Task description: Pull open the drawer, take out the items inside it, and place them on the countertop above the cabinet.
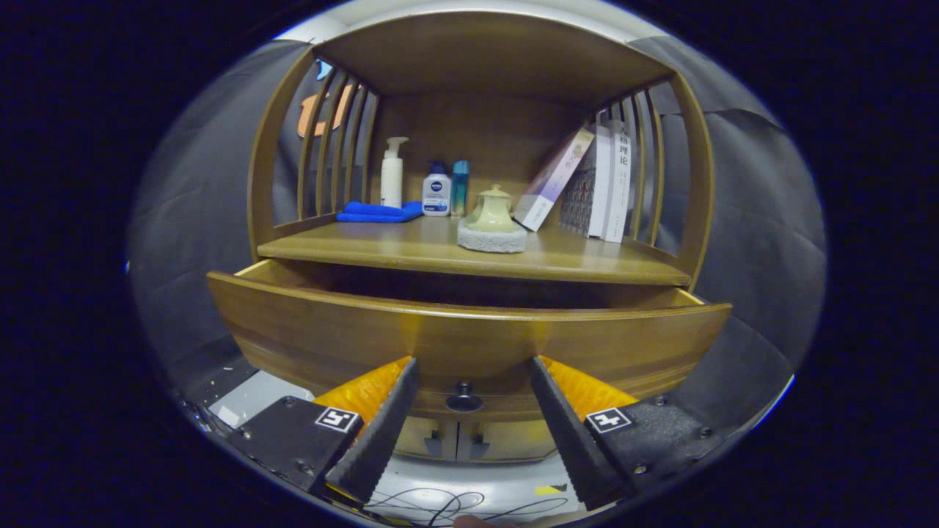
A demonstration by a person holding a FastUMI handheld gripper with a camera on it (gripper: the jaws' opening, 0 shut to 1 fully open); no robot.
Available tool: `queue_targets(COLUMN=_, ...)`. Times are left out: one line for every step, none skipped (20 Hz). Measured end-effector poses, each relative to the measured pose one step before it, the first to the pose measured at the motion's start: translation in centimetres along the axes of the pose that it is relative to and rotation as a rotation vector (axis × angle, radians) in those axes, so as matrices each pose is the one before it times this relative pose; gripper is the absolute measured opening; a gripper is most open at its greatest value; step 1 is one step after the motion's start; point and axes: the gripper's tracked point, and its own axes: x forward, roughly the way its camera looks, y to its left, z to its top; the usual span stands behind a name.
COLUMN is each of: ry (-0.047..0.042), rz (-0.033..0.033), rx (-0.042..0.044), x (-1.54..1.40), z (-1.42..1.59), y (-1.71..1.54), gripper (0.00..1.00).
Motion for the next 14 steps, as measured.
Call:
queue_targets(ry=0.00514, rz=-0.00337, rx=-0.00405, x=0.428, z=0.170, y=-0.005, gripper=0.98)
queue_targets(ry=0.00680, rz=-0.00463, rx=-0.00301, x=0.549, z=0.173, y=-0.120, gripper=0.98)
queue_targets(ry=0.00489, rz=-0.00400, rx=-0.00024, x=0.538, z=0.204, y=-0.042, gripper=0.98)
queue_targets(ry=0.00452, rz=-0.00350, rx=-0.00025, x=0.511, z=0.234, y=0.040, gripper=0.98)
queue_targets(ry=0.00225, rz=-0.00229, rx=0.00040, x=0.480, z=0.154, y=0.036, gripper=0.98)
queue_targets(ry=0.00121, rz=-0.00174, rx=-0.00197, x=0.508, z=0.228, y=0.021, gripper=0.98)
queue_targets(ry=0.00094, rz=-0.00133, rx=-0.00127, x=0.595, z=0.188, y=0.031, gripper=0.98)
queue_targets(ry=0.00075, rz=-0.00202, rx=-0.00300, x=0.514, z=0.240, y=0.017, gripper=0.98)
queue_targets(ry=0.00127, rz=-0.00216, rx=-0.00293, x=0.507, z=0.160, y=0.015, gripper=0.98)
queue_targets(ry=0.00182, rz=-0.00169, rx=-0.00352, x=0.481, z=0.227, y=-0.012, gripper=0.98)
queue_targets(ry=0.00553, rz=-0.00613, rx=0.00271, x=0.011, z=0.073, y=-0.038, gripper=0.98)
queue_targets(ry=0.00912, rz=-0.00572, rx=0.00105, x=0.340, z=-0.020, y=0.053, gripper=0.98)
queue_targets(ry=-0.00234, rz=-0.00421, rx=0.00114, x=-0.038, z=0.009, y=0.116, gripper=0.98)
queue_targets(ry=0.00043, rz=-0.00085, rx=-0.00415, x=0.020, z=-0.098, y=0.002, gripper=0.98)
